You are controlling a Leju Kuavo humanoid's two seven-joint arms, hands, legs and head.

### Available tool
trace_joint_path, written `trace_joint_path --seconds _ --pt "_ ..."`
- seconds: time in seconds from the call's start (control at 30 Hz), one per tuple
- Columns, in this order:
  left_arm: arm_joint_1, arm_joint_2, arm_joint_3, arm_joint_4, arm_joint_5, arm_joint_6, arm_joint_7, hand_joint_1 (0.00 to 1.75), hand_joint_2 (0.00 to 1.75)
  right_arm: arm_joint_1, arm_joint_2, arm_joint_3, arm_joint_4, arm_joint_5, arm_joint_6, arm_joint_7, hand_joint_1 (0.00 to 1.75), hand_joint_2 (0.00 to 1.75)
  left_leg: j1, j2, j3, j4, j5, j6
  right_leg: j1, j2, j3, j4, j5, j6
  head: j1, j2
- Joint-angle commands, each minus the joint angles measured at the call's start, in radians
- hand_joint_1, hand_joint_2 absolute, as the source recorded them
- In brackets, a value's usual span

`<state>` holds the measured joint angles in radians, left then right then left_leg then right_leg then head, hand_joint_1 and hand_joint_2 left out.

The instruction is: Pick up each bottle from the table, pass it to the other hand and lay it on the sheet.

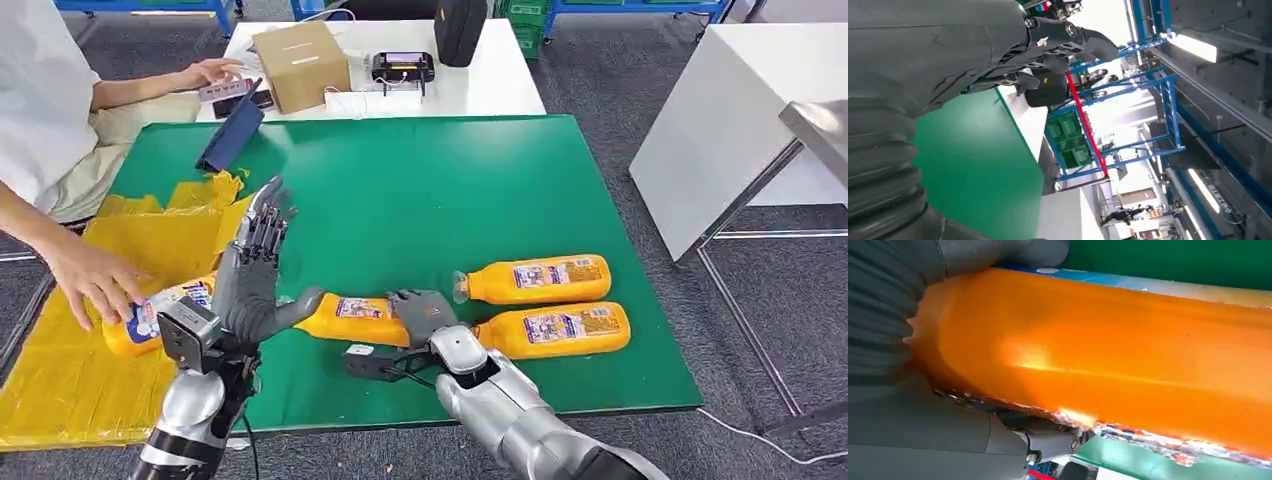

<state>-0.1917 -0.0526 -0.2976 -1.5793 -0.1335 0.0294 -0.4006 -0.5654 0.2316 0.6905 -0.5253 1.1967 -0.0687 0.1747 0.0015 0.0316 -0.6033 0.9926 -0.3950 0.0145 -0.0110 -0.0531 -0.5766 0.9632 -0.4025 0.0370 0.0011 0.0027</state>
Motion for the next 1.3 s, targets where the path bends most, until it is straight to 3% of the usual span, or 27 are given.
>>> trace_joint_path --seconds 0.03,0.2,0.27,0.33,0.53,0.57,0.6,0.67,0.77,0.97,1.03,1.13,1.3 --pt "-0.040 -0.001 -0.043 0.054 0.010 0.000 -0.006 0.00 1.75 0.007 -0.031 0.059 0.117 -0.001 0.049 0.003 1.75 1.75 0.001 -0.006 0.001 -0.002 0.000 -0.001 0.001 0.000 0.003 -0.002 0.000 0.000 0.000 0.000" --pt "-0.030 0.005 -0.043 0.042 0.011 0.000 -0.007 0.00 1.75 0.018 -0.032 0.041 0.094 -0.018 -0.006 0.004 1.75 1.75 0.001 -0.007 0.001 -0.001 0.000 -0.001 0.001 0.000 0.004 -0.002 0.000 0.000 0.000 0.000" --pt "0.009 0.010 -0.033 0.005 0.004 0.012 0.004 0.00 1.75 0.065 -0.045 -0.024 0.001 -0.069 -0.174 -0.018 1.75 1.75 0.001 -0.005 0.001 -0.001 -0.001 -0.001 0.000 0.000 0.004 -0.001 0.000 0.001 0.000 0.000" --pt "0.037 0.017 -0.029 -0.018 -0.014 0.022 0.019 0.00 1.75 0.108 -0.066 -0.058 -0.094 -0.082 -0.262 -0.021 1.75 1.75 0.001 -0.005 0.001 -0.002 -0.001 -0.001 0.001 0.000 0.003 -0.002 0.000 0.000 0.000 0.000" --pt "0.041 0.017 -0.029 -0.023 -0.014 0.022 0.019 0.00 1.75 0.121 -0.076 -0.062 -0.127 -0.084 -0.249 -0.022 1.75 1.75 0.001 -0.004 -0.008 0.000 0.002 -0.001 0.000 0.002 0.004 0.000 0.002 0.003 0.000 0.000" --pt "0.042 0.019 -0.028 -0.021 -0.033 0.032 0.035 0.00 1.75 0.152 -0.078 -0.096 -0.179 -0.101 -0.340 -0.038 1.75 1.75 0.000 -0.004 -0.009 0.000 0.002 0.000 0.000 0.001 0.003 0.000 0.002 0.003 0.000 0.000" --pt "0.052 0.021 -0.029 -0.025 -0.046 0.038 0.048 0.00 1.75 0.190 -0.084 -0.131 -0.241 -0.142 -0.412 -0.084 1.75 1.75 0.001 -0.005 -0.008 0.000 0.001 -0.001 0.000 0.002 0.004 0.000 0.001 0.003 0.000 0.000" --pt "0.065 0.028 -0.031 -0.010 -0.050 0.043 0.079 0.00 1.75 0.312 -0.095 -0.239 -0.467 -0.382 -0.417 -0.271 1.75 1.75 0.000 -0.005 -0.009 0.000 0.002 0.000 0.000 0.000 0.004 -0.001 0.002 0.003 0.000 0.000" --pt "0.062 0.027 -0.039 0.029 -0.046 0.073 0.090 0.00 1.75 0.427 -0.114 -0.327 -0.699 -0.483 -0.488 -0.333 1.75 1.75 0.000 -0.010 -0.011 0.000 0.001 -0.001 0.000 -0.002 0.004 0.001 -0.001 0.003 0.000 0.000" --pt "0.055 0.038 -0.066 0.030 -0.045 0.084 0.095 0.00 1.75 0.497 -0.069 -0.464 -0.850 -0.638 -0.605 -0.440 1.75 1.75 -0.001 -0.007 -0.017 0.000 0.002 0.000 0.000 -0.001 -0.003 0.001 0.001 0.003 0.000 0.000" --pt "0.048 0.042 -0.073 0.034 -0.043 0.086 0.102 0.00 1.75 0.523 -0.014 -0.525 -0.911 -0.769 -0.629 -0.577 1.75 1.75 0.000 -0.007 -0.018 0.001 0.001 -0.001 0.000 -0.001 -0.004 0.001 0.001 0.003 0.000 0.000" --pt "0.042 0.043 -0.083 0.043 -0.035 0.085 0.113 0.00 1.75 0.536 0.006 -0.487 -0.948 -0.816 -0.625 -0.618 1.75 1.75 -0.001 -0.006 -0.019 0.001 0.002 -0.001 0.000 -0.001 -0.006 0.001 0.002 0.003 0.000 0.000" --pt "0.015 0.047 -0.094 0.073 -0.009 0.070 0.131 0.00 1.75 0.490 -0.013 -0.347 -0.843 -0.825 -0.543 -0.595 1.75 1.75 0.000 -0.004 -0.016 0.000 0.001 -0.001 0.000 0.003 -0.004 0.001 0.001 0.003 0.000 0.000"
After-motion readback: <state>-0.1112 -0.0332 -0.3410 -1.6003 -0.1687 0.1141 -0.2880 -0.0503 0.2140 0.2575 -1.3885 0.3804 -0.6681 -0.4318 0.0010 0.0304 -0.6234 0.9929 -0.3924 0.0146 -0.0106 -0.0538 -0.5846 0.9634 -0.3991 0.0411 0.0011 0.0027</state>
